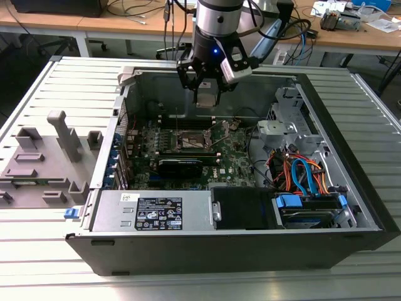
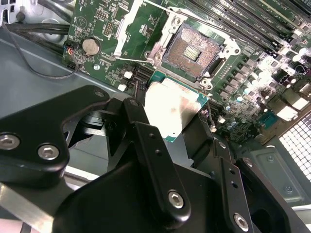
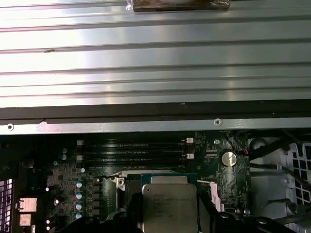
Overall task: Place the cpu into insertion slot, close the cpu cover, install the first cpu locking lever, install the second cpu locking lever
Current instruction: 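Place the cpu into insertion slot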
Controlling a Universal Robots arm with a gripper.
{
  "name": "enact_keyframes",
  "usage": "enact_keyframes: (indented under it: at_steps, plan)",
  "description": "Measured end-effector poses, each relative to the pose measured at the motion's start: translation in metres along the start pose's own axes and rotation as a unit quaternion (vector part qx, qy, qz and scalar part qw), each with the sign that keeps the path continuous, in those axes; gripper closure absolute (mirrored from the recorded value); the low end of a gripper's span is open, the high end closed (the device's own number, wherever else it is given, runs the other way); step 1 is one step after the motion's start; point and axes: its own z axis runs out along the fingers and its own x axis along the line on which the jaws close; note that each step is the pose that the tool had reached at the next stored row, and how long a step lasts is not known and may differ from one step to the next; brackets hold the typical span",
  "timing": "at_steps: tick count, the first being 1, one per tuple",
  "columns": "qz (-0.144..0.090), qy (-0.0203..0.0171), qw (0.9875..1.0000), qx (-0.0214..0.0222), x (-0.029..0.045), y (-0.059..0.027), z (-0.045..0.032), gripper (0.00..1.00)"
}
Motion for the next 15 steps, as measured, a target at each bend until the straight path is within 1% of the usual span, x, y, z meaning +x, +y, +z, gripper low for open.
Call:
enact_keyframes:
  at_steps: [8,11,15]
  plan:
    - [0.000,0.0000,1.0000,0.0000,0.0002,-0.0026,0.0004,0.45]
    - [0.000,0.0000,1.0000,0.0000,0.0008,-0.0076,0.0013,0.45]
    - [0.000,0.0000,1.0000,0.0000,0.0008,-0.0086,0.0016,0.45]
